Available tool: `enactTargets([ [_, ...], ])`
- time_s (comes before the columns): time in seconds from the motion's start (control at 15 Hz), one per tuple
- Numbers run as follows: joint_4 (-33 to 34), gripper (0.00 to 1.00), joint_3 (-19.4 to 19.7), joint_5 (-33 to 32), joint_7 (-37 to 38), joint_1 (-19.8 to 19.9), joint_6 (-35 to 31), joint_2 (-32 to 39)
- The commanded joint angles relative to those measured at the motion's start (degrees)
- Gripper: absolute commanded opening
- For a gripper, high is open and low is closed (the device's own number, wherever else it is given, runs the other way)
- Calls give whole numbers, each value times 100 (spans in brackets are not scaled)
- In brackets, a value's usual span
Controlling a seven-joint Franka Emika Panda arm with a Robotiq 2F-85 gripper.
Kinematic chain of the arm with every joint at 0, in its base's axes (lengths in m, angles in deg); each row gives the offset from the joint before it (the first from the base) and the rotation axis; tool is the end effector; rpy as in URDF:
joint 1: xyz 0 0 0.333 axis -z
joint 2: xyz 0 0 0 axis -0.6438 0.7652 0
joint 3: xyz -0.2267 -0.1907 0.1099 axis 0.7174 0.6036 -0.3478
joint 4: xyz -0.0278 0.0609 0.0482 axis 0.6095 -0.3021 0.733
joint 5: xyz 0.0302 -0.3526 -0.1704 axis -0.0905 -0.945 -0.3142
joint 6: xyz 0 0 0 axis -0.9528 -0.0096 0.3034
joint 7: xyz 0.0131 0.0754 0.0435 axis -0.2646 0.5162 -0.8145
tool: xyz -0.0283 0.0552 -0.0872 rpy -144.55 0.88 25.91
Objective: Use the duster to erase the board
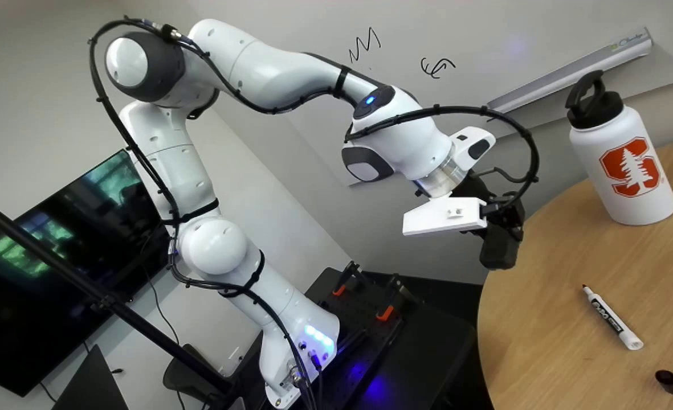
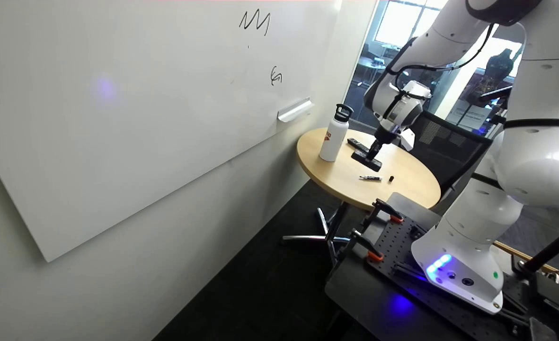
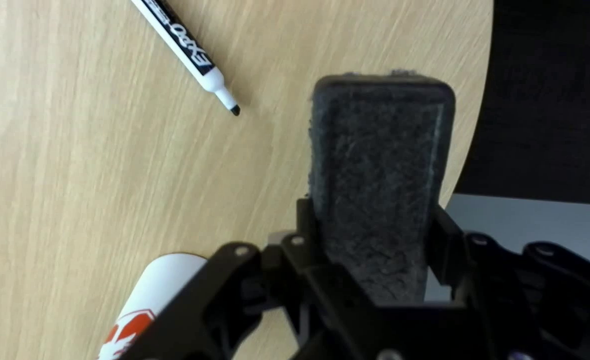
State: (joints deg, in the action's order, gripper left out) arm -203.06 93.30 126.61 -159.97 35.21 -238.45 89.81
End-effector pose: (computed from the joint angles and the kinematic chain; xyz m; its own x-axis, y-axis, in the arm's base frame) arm 0.3149 -0.3158 0.1826 0.9694 0.1980 0.1452 0.1894 -0.9793 0.0710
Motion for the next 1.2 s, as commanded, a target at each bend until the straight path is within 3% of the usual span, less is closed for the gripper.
enactTargets([
  [0.0,602,28,-441,372,-259,467,140,826],
  [0.53,1246,28,-808,128,-204,907,88,1706],
  [1.13,1763,28,-1261,1,-1396,1598,797,1860],
])
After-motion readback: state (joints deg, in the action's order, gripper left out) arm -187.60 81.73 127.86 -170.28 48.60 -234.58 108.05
